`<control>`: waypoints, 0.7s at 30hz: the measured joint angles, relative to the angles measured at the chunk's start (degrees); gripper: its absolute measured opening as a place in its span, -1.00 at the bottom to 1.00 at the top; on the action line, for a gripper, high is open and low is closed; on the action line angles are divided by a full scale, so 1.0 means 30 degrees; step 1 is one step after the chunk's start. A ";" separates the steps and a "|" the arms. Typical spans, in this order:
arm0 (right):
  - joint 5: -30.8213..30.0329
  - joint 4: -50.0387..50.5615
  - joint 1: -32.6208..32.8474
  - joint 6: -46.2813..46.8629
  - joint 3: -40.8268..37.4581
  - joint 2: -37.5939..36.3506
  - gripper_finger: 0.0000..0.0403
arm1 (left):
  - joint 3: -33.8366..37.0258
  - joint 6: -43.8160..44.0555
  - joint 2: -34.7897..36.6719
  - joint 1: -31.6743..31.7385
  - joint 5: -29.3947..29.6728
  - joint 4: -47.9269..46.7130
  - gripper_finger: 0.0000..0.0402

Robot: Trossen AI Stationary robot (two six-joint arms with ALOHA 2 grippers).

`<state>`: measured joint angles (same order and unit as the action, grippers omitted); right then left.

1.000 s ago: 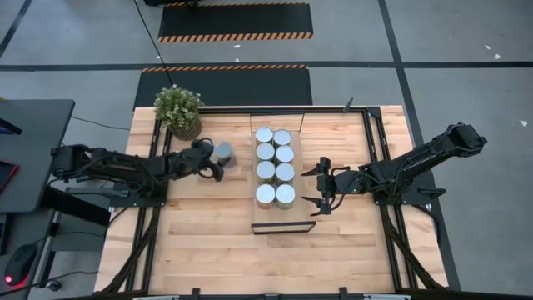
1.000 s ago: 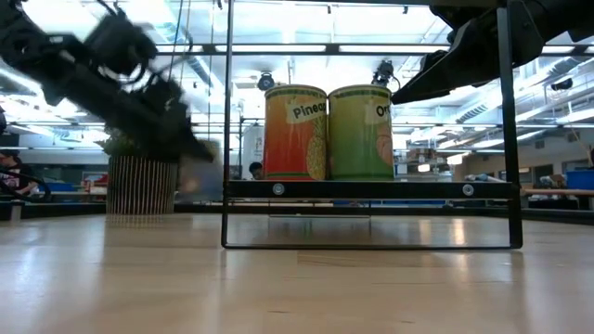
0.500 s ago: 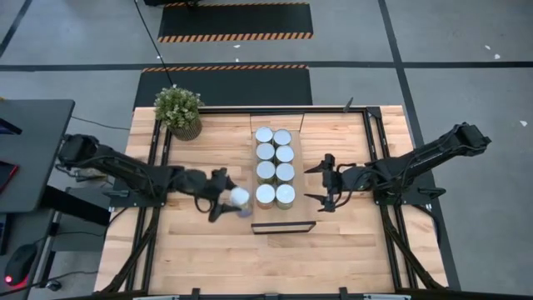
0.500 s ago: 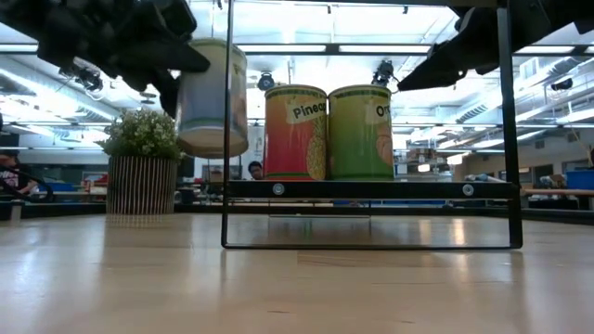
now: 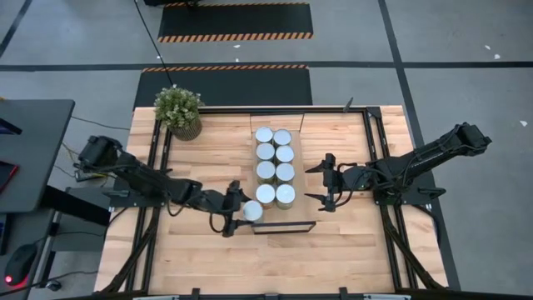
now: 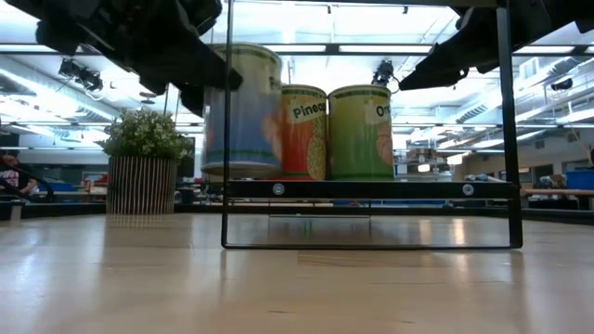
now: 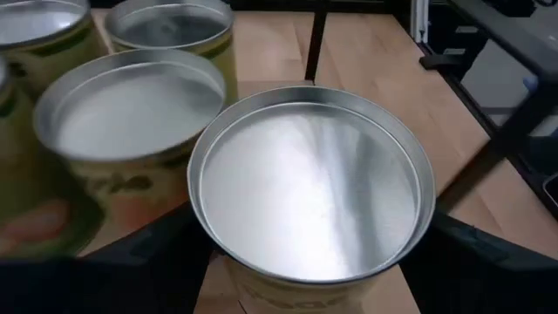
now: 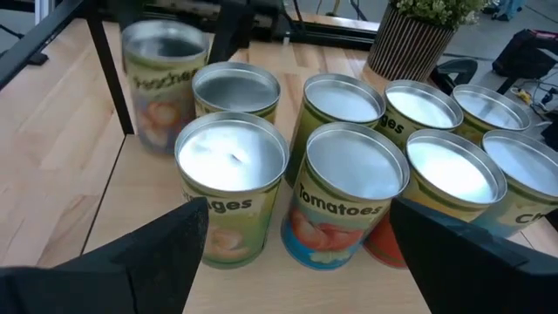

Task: Pick and place cans onto a shelf
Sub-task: Put the canned peaches on the shelf

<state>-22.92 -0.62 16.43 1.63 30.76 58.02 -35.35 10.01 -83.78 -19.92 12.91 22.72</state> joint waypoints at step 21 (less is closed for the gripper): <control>0.0003 -0.0035 0.0000 0.0059 -0.0002 0.0007 0.82 | -0.1180 -0.0047 -0.1502 0.0058 0.0000 0.0597 0.57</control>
<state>-22.91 -0.72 16.43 1.80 30.75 58.04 -38.89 9.87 -88.29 -19.75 12.91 24.51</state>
